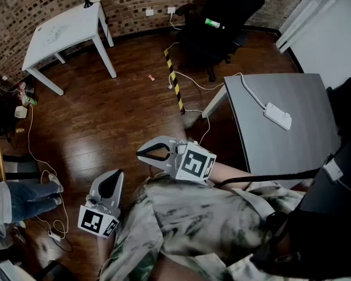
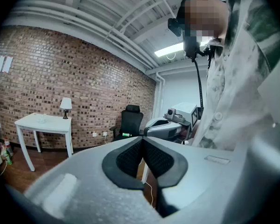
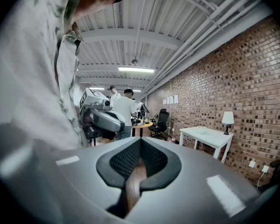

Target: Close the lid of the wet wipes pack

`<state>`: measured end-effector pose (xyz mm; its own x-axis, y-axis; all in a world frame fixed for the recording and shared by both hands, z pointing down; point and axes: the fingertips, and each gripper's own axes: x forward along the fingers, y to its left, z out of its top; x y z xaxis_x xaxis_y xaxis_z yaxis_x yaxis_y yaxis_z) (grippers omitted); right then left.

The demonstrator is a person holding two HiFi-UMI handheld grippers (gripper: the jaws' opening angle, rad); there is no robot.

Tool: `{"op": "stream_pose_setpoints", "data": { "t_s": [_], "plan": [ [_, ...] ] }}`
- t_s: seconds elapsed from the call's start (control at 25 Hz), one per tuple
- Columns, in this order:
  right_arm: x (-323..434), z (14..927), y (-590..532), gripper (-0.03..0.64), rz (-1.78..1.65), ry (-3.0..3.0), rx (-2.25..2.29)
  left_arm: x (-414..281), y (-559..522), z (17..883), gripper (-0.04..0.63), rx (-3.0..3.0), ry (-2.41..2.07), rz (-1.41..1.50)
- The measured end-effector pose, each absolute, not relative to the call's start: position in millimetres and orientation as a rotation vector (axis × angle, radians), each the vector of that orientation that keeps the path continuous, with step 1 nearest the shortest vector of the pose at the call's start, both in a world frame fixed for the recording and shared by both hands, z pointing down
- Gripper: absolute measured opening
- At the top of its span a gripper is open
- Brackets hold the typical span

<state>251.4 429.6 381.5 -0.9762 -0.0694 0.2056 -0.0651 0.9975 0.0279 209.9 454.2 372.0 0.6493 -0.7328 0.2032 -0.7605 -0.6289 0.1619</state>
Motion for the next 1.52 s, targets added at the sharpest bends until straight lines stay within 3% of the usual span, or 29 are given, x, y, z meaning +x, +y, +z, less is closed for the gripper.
{"op": "stream_pose_setpoints", "data": {
  "t_s": [0.92, 1.52],
  "plan": [
    [307.6, 400.7, 398.3, 0.003, 0.005, -2.940, 0.087, 259.8, 420.3, 380.6, 0.002, 2.607, -1.242, 0.211],
    [274.2, 413.4, 369.0, 0.003, 0.023, -2.905, 0.108, 222.5, 386.0, 389.6, 0.002, 2.611, -1.226, 0.159]
  ]
}}
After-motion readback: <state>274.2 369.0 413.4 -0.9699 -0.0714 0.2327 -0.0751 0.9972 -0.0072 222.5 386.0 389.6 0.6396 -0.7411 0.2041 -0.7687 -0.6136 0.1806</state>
